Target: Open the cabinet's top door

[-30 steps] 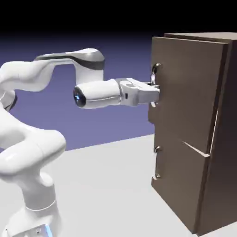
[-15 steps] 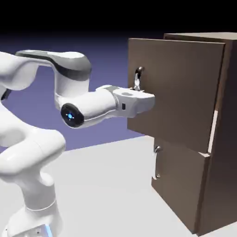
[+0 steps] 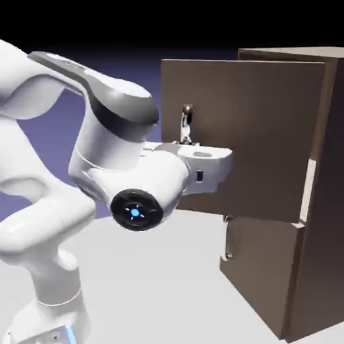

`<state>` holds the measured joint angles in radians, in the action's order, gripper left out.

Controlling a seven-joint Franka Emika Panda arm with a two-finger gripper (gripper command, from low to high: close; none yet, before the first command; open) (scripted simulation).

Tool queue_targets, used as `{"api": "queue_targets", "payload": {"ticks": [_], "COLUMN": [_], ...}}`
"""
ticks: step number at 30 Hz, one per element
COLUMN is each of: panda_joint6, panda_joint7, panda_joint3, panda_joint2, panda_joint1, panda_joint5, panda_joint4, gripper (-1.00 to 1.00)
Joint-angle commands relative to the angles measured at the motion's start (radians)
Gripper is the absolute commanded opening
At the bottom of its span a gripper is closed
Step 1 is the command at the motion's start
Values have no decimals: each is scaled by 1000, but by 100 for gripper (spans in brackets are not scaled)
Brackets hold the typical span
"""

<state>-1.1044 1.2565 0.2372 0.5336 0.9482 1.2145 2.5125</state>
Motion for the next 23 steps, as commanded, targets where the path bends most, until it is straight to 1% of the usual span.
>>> {"api": "queue_targets", "payload": {"ticks": [1,13,21,22,23], "panda_joint6": [31,404,604,608,608], "panda_joint7": [14,186,284,286,286], "panda_joint3": [14,110,102,101,101], "panda_joint2": [-36,-452,-684,-689,-689], "panda_joint1": [-6,-54,-42,-41,-41], "panda_joint5": [-21,-207,-281,-282,-282], "panda_joint4": [-32,-460,-749,-755,-755], "gripper": [-100,-100,-100,-100,100]}}
